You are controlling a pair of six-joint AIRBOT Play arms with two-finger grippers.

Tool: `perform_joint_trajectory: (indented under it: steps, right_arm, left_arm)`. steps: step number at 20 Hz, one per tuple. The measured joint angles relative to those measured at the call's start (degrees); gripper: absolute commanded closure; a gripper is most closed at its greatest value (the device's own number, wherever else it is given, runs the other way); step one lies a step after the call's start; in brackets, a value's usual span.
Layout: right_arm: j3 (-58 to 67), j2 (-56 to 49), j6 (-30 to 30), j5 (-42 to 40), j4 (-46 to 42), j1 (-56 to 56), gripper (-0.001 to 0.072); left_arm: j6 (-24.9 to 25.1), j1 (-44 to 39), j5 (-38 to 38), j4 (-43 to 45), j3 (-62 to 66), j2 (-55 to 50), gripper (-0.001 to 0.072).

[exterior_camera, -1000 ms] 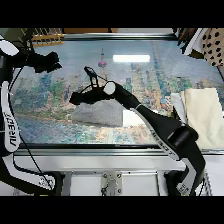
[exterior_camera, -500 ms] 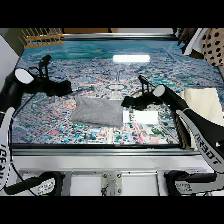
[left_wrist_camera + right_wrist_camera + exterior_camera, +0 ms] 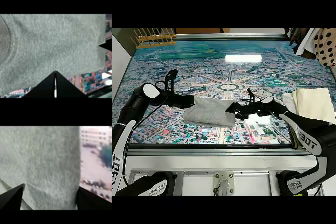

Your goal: Fold the clothes and pants, and hang the long-sleeved shirts on hangers.

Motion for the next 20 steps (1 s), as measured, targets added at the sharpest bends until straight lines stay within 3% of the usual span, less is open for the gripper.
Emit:
perform_joint_trajectory:
  steps: [2,3,8,15,20]
  right_arm:
    - [1.1,-2.1,-2.0,-1.0,3.3,2.9,0.0546]
    - [1.4,-2.9,-3.5,-1.5,4.7,4.3,0.069]
    - [4.0,-2.1,-9.7,-1.6,9.5,6.1,0.0686]
    - [14.3,12.8,8.8,5.5,-22.8,-12.7,0.0687]
    - [20.3,22.5,14.2,8.4,-33.4,-32.4,0.0686]
  left_arm:
    - [0.0,-0.2,0.2,0.0,-0.3,0.1,0.07]
    - [0.0,-0.3,0.2,0.0,-0.3,0.1,0.07]
    - [0.0,-0.4,0.4,0.0,-0.5,0.2,0.07]
    - [0.0,-0.4,0.4,0.0,-0.5,0.2,0.07]
    - [0.0,-0.5,0.4,0.0,-0.5,0.2,0.07]
